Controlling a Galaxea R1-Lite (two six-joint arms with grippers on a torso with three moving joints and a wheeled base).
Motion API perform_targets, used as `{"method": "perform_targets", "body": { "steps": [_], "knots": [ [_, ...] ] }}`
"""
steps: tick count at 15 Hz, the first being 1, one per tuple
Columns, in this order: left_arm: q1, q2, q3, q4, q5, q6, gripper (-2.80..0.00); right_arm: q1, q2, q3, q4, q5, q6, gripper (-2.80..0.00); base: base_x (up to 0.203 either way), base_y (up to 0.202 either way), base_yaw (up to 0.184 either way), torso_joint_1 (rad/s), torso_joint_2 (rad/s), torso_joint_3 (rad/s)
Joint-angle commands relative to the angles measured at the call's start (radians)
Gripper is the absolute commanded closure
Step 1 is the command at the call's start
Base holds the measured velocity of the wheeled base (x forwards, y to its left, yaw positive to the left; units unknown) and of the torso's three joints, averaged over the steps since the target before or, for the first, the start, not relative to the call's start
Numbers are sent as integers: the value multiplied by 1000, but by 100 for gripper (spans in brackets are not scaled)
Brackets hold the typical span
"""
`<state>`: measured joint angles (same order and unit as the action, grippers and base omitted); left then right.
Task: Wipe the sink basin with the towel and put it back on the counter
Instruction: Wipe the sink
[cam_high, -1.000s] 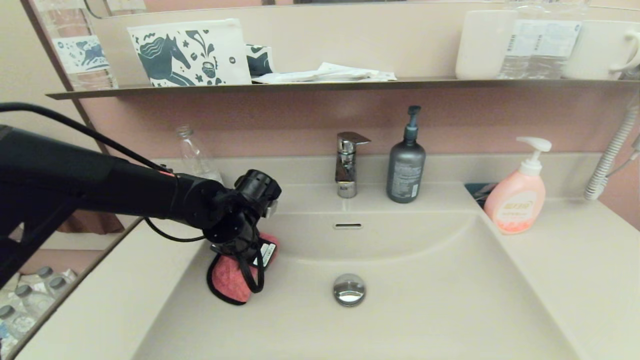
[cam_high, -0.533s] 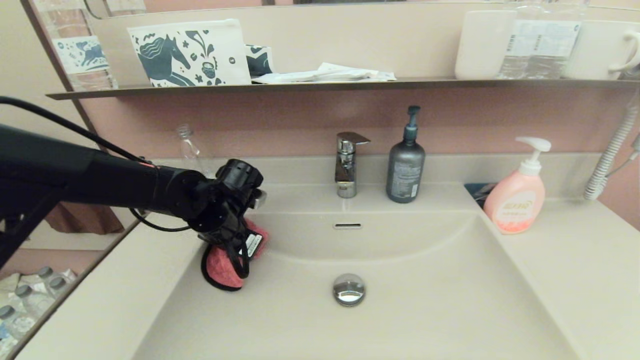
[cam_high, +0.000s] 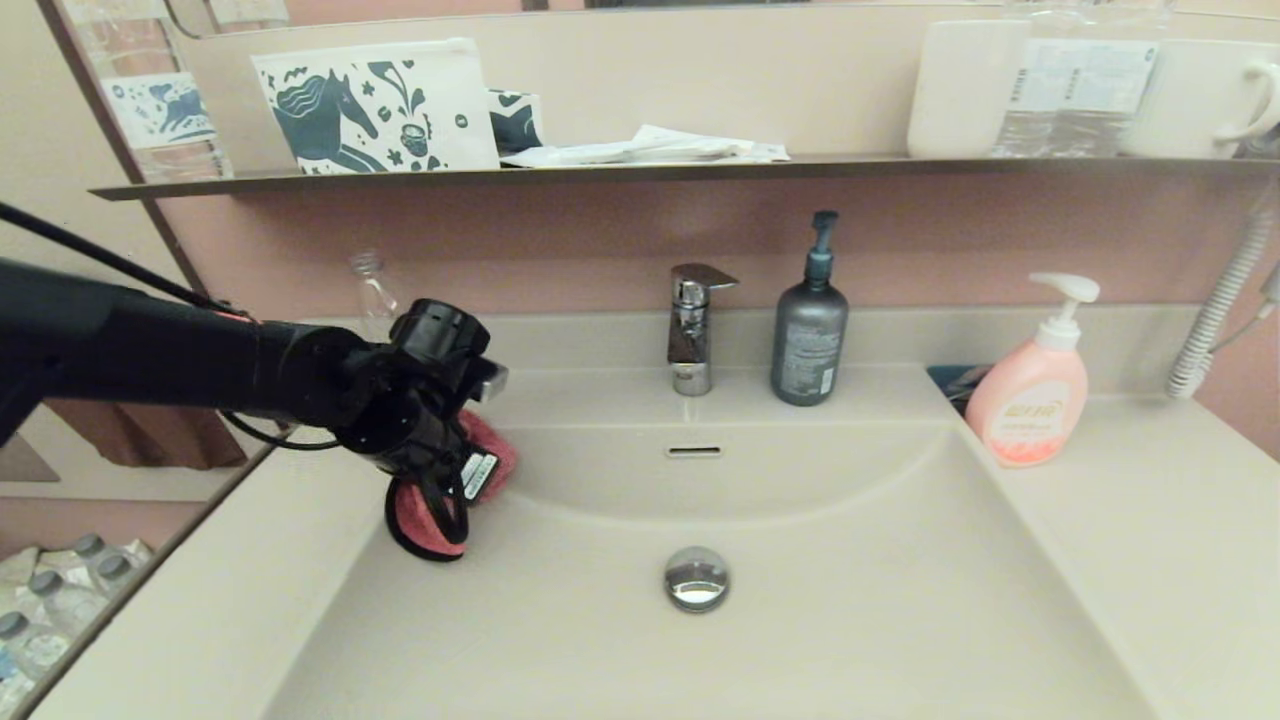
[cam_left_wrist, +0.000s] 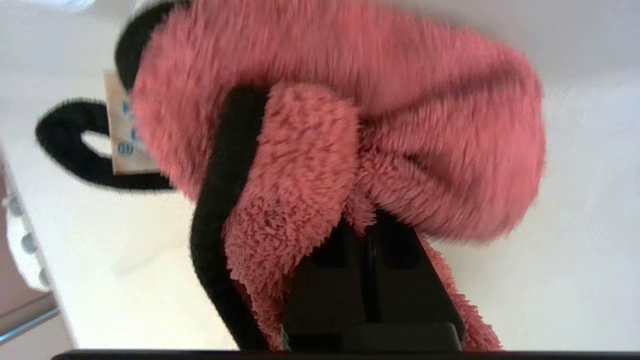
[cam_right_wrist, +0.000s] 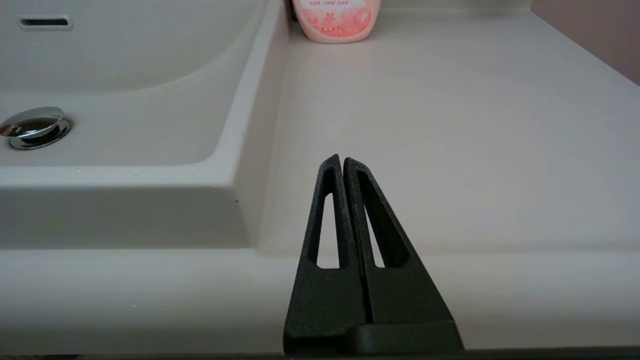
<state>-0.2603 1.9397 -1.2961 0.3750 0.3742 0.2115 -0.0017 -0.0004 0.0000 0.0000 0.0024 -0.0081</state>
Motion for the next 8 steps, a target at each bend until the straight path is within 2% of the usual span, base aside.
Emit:
{"method": "perform_targets", "body": {
  "steps": [1,4,8],
  "knots": [
    [3,-80,66,45,5,-2,0,0,0,0,0,1,0,0,0,0,0,0,0,0],
    [3,-153,207,53,5,-7,0,0,0,0,0,1,0,0,0,0,0,0,0,0],
    [0,-306,330,69,16,-6,0,0,0,0,0,1,0,0,0,0,0,0,0,0]
  ]
}}
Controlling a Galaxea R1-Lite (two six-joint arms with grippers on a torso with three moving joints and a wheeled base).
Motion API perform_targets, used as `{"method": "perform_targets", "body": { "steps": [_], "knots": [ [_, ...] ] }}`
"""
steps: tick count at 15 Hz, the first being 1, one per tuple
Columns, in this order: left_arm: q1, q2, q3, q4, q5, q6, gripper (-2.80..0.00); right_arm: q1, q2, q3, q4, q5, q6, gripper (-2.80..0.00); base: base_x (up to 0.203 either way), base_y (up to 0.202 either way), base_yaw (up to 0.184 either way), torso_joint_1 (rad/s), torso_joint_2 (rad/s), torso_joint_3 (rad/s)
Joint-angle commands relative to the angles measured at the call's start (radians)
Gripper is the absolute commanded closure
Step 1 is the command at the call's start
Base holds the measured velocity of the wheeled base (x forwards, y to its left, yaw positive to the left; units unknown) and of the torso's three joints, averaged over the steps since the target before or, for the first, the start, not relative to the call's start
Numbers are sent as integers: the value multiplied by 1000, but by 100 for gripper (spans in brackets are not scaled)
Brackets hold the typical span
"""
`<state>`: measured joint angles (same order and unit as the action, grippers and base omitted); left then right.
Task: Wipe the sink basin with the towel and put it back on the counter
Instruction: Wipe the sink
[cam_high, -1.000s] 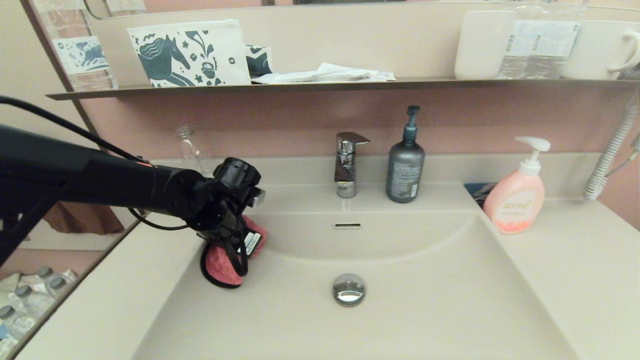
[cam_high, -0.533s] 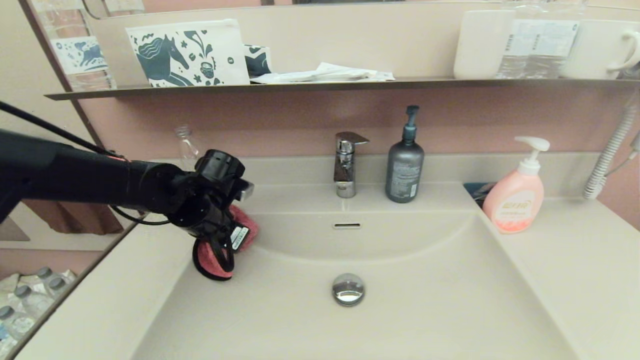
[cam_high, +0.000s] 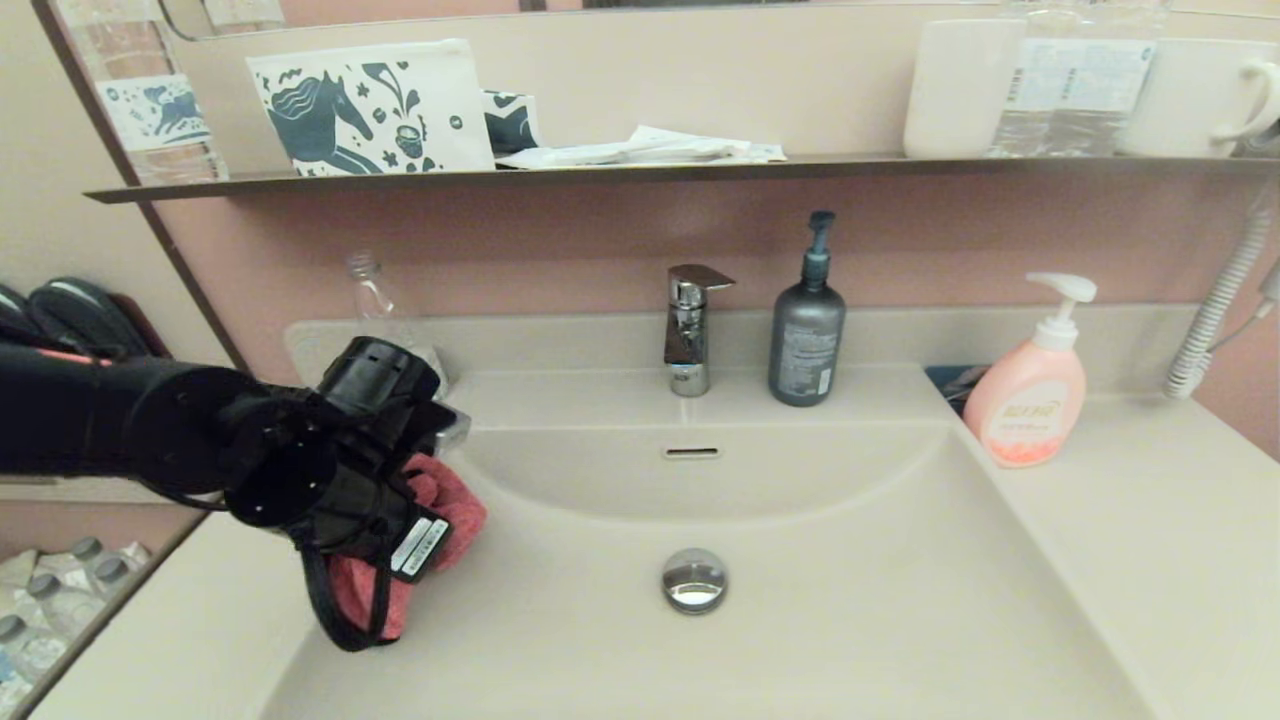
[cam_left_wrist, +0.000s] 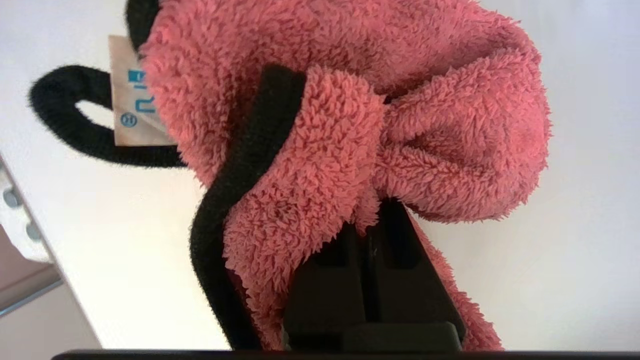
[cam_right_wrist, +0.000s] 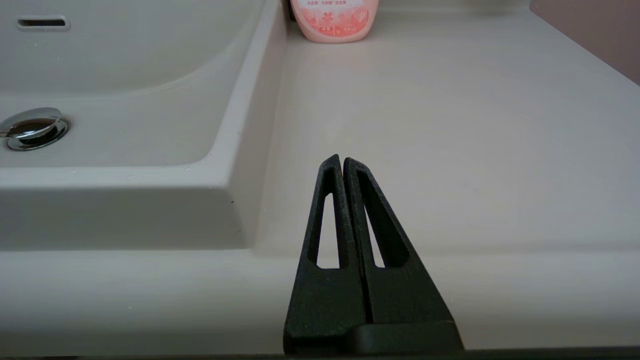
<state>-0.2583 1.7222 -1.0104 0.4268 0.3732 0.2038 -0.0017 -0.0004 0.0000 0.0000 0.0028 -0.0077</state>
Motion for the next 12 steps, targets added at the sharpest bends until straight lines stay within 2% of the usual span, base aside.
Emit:
{"method": "perform_targets", "body": {
  "steps": [1,4,6,9,12],
  "knots": [
    [-2,-117,67,37,21,-1,0,0,0,0,0,0,0,0,0,0,0,0,0,0],
    [-2,-228,90,74,25,-14,0,0,0,0,0,0,0,0,0,0,0,0,0,0],
    [-29,-313,54,124,34,-22,0,0,0,0,0,0,0,0,0,0,0,0,0,0],
    [-93,-345,-81,265,42,-140,0,0,0,0,0,0,0,0,0,0,0,0,0,0],
    [-106,-390,-197,384,38,-185,0,0,0,0,0,0,-2,0,0,0,0,0,0,0]
  ]
}}
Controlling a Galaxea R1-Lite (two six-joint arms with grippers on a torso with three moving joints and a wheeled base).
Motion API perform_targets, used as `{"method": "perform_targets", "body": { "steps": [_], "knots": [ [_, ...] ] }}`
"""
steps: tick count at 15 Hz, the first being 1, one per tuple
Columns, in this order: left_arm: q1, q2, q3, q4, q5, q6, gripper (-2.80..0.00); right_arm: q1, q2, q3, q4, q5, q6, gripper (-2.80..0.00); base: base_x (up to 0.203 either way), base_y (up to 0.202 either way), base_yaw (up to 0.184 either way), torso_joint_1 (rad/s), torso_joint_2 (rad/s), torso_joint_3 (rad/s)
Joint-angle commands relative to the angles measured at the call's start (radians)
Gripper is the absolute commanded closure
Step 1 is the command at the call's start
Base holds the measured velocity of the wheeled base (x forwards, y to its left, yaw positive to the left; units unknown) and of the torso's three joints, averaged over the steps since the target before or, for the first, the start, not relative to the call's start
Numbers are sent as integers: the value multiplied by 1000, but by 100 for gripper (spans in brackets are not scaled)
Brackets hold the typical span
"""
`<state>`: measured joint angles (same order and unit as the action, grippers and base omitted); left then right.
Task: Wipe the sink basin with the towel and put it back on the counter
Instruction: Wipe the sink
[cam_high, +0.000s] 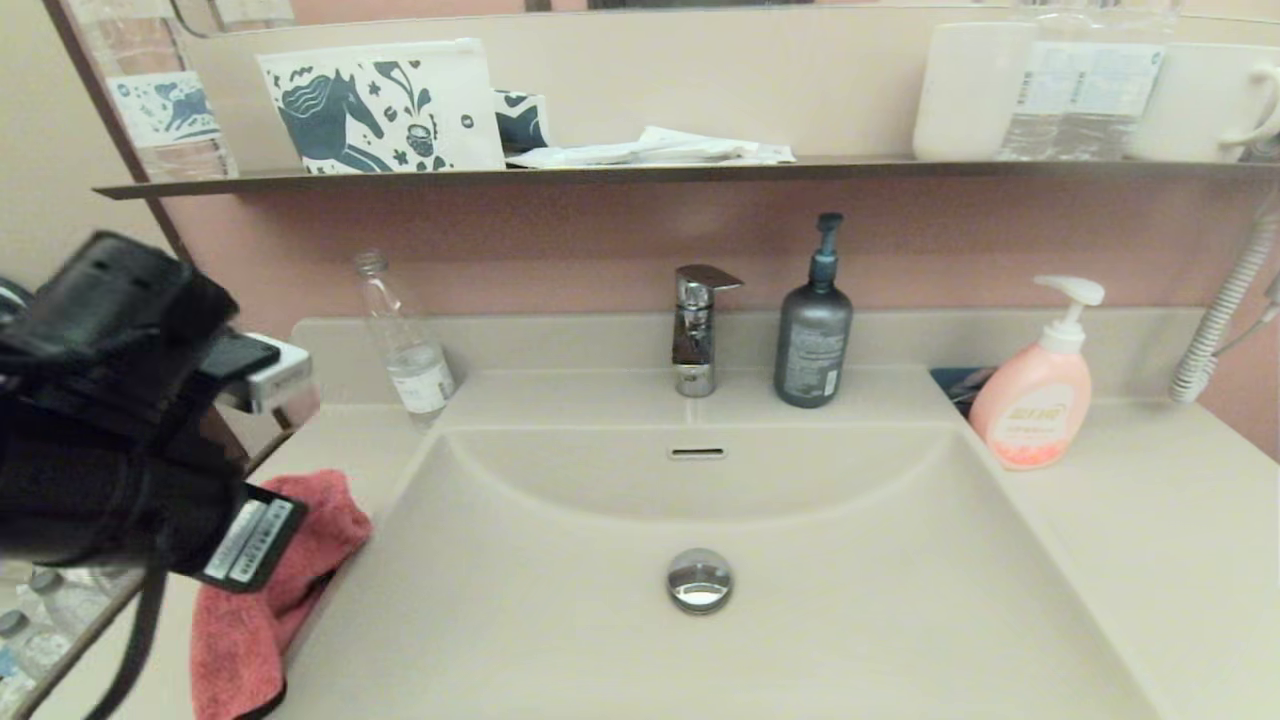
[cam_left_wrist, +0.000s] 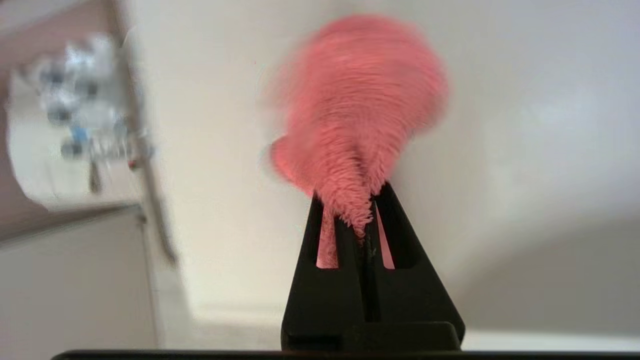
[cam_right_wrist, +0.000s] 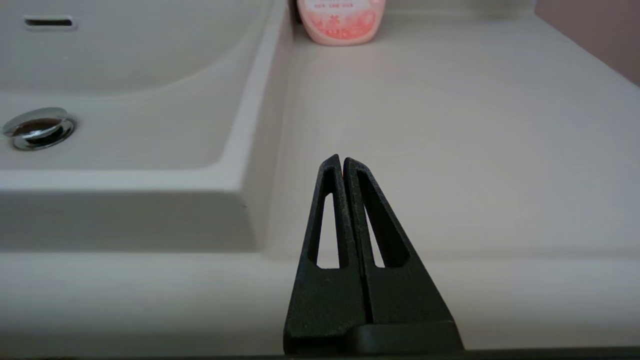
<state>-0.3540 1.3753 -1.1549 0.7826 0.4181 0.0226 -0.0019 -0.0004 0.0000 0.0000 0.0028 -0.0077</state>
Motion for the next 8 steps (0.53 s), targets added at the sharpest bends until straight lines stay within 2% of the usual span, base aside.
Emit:
{"method": "perform_targets", "body": {
  "steps": [1,8],
  "knots": [
    [-10,-61,-64,47,-6,-5,0,0,0,0,0,0,0,0,0,0,0,0,0,0],
    [17,-115,-135,66,-8,-17,0,0,0,0,0,0,-1,0,0,0,0,0,0,0]
  ]
}}
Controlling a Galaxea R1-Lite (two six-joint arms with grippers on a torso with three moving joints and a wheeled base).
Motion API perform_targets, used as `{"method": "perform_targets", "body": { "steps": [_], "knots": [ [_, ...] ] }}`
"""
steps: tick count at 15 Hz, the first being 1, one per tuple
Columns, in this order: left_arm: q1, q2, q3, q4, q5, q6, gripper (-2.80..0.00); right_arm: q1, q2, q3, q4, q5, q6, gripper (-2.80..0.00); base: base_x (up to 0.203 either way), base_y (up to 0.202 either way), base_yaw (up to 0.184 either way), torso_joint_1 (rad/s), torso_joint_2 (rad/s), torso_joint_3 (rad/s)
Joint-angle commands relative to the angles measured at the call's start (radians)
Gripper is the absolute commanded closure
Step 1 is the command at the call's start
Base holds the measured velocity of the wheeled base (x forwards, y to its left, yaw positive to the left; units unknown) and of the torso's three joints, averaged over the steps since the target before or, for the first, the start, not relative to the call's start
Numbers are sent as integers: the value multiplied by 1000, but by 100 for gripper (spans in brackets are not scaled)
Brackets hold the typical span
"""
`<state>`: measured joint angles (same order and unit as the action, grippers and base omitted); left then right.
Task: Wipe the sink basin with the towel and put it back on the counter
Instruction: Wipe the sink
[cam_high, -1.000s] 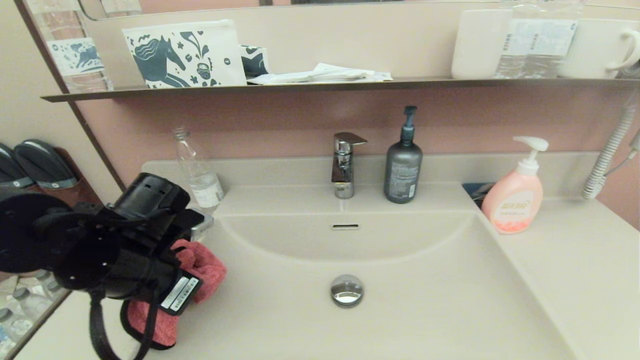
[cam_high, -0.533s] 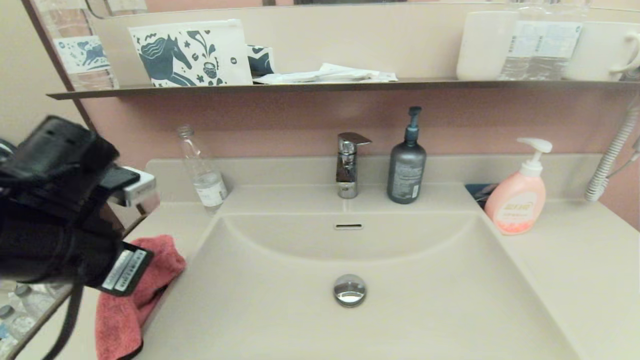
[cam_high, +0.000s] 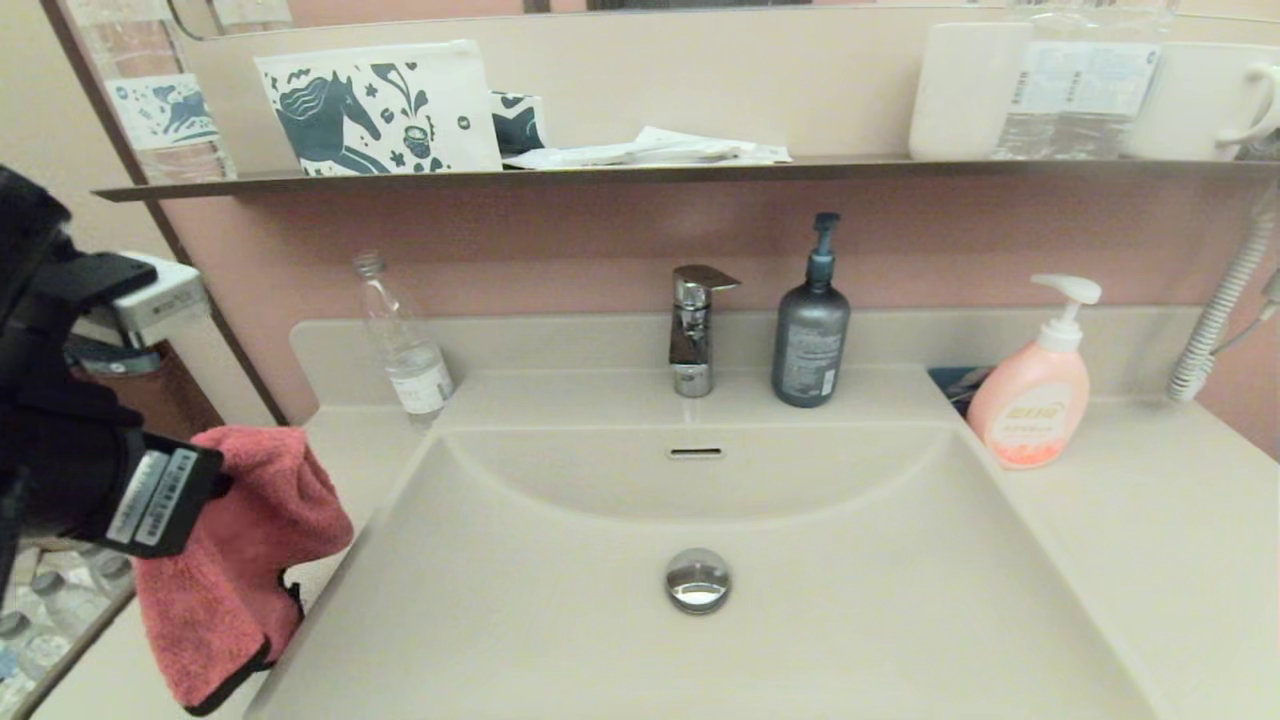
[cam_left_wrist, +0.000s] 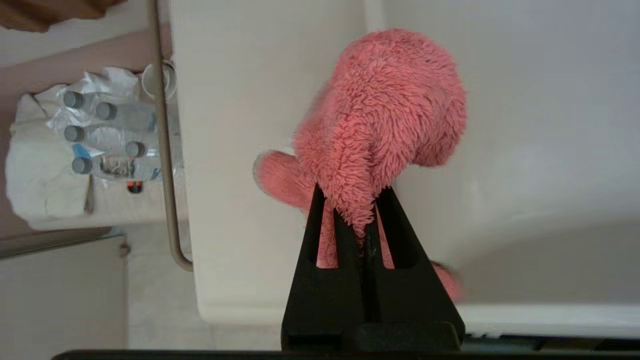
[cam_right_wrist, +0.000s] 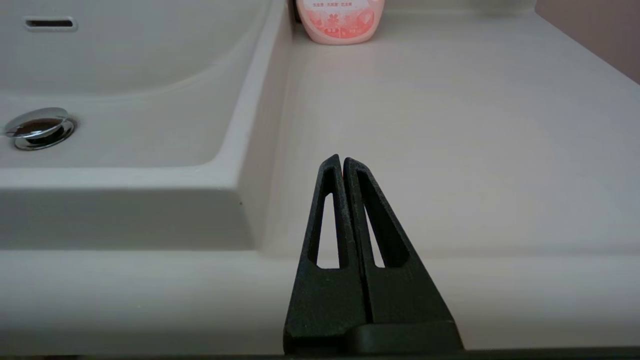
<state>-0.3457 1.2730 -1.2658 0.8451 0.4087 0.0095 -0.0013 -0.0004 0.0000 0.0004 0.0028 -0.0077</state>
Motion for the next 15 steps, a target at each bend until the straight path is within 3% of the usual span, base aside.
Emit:
{"method": "perform_targets", "body": {
  "steps": [1,5,7,9,12,13,15],
  "knots": [
    [10,-16,-38,3,1,-6,0,0,0,0,0,0,-1,0,0,0,0,0,0,0],
    [73,-30,-122,78,-5,22,0,0,0,0,0,0,0,0,0,0,0,0,0,0],
    [166,-32,-169,93,-39,67,0,0,0,0,0,0,0,0,0,0,0,0,0,0],
    [304,-33,-196,96,-162,101,0,0,0,0,0,0,-1,0,0,0,0,0,0,0],
    [534,-35,-200,94,-443,135,0,0,0,0,0,0,0,0,0,0,0,0,0,0],
    [581,-33,-198,93,-531,145,0,0,0,0,0,0,0,0,0,0,0,0,0,0],
    [652,-31,-115,59,-632,193,0,0,0,0,0,0,-2,0,0,0,0,0,0,0]
  ]
}}
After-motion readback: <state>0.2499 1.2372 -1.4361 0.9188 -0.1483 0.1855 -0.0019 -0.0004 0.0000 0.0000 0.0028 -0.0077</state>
